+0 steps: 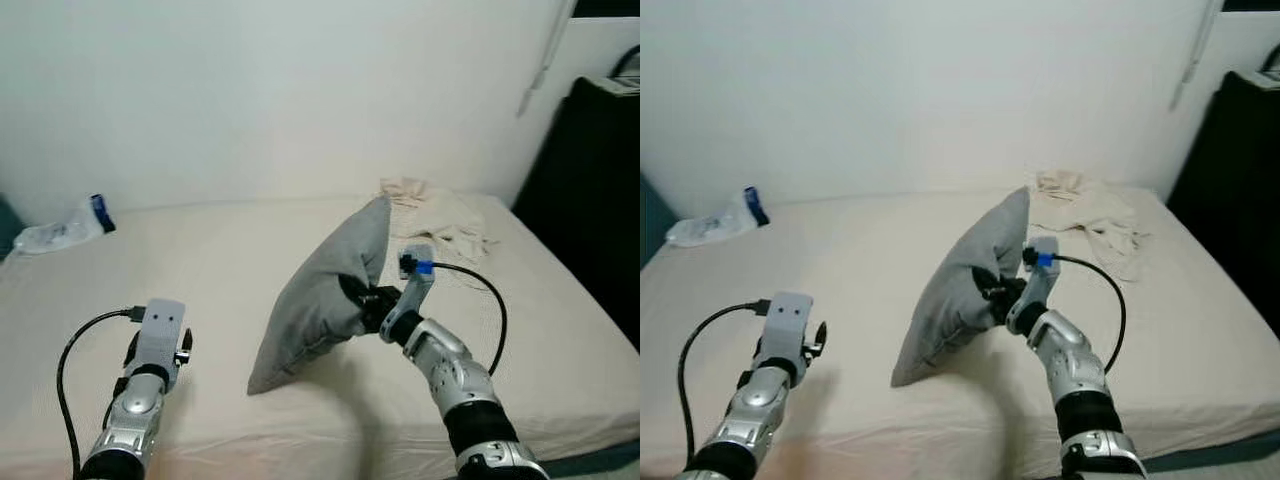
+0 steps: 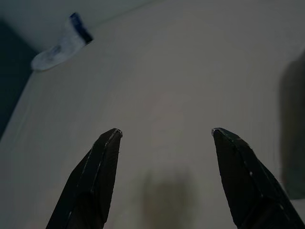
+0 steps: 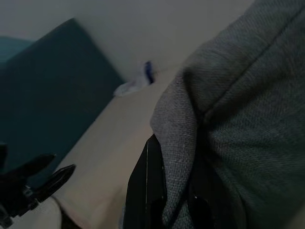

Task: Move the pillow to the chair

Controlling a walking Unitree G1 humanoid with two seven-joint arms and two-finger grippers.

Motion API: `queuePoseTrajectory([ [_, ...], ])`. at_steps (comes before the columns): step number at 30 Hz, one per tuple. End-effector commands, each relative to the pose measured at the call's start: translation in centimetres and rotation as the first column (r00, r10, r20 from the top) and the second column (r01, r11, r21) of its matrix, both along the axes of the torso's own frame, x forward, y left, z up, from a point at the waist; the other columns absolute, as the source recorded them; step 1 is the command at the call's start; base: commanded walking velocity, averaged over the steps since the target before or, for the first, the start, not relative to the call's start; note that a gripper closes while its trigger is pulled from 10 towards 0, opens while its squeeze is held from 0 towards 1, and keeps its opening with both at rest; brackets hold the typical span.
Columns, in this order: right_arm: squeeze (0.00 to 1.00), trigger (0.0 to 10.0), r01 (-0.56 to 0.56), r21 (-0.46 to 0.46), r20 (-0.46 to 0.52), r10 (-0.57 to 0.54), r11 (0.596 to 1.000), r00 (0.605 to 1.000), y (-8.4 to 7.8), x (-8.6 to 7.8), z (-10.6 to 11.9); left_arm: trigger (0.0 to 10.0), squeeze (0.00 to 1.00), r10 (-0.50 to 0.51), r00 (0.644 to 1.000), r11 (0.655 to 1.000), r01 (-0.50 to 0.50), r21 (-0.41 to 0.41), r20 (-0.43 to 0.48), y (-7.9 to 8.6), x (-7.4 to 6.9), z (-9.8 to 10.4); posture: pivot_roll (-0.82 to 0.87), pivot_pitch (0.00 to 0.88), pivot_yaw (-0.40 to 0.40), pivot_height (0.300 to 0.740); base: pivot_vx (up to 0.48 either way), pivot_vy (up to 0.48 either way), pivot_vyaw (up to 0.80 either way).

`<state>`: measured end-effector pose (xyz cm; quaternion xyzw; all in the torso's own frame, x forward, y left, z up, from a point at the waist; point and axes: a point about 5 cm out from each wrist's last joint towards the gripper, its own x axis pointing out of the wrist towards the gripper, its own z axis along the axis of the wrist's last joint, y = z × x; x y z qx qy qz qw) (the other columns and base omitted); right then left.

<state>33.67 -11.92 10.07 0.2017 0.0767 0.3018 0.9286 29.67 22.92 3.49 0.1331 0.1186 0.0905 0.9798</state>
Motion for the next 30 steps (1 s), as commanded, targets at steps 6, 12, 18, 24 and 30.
queuePoseTrajectory([
  [6,0.00,10.0,-0.082,0.015,0.081,0.080,0.997,0.993,2.0,-0.5,0.9,10.0,0.00,0.005,1.000,1.000,-0.005,0.001,-0.026,0.0,-0.9,-1.0,0.04,0.000,0.008,0.740,0.000,0.000,0.80],
  [12,0.00,10.0,-0.114,0.024,0.077,0.111,0.993,0.991,2.9,-1.0,0.7,10.0,0.00,-0.032,0.999,0.999,0.031,-0.012,-0.032,-1.2,-0.9,-1.3,0.04,0.000,0.010,0.740,0.000,0.000,0.80],
  [18,0.00,10.0,-0.143,0.025,0.073,0.141,0.989,0.987,3.9,-1.4,0.5,10.0,0.00,-0.070,0.997,0.997,0.069,-0.032,-0.034,-2.4,-0.8,-1.4,0.04,0.000,0.009,0.740,0.000,0.000,0.80],
  [24,0.00,10.0,-0.169,0.032,0.076,0.166,0.985,0.983,4.5,-1.7,0.4,10.0,0.00,-0.089,0.995,0.995,0.087,-0.050,-0.037,-2.9,-0.8,-1.6,0.04,0.000,0.008,0.740,0.000,0.000,0.80],
  [30,0.00,10.0,-0.186,0.034,0.086,0.183,0.982,0.979,4.7,-1.7,0.7,10.0,0.00,-0.097,0.995,0.994,0.094,-0.061,-0.034,-3.2,-0.8,-1.5,0.04,0.000,0.007,0.740,0.000,0.000,0.80],
])
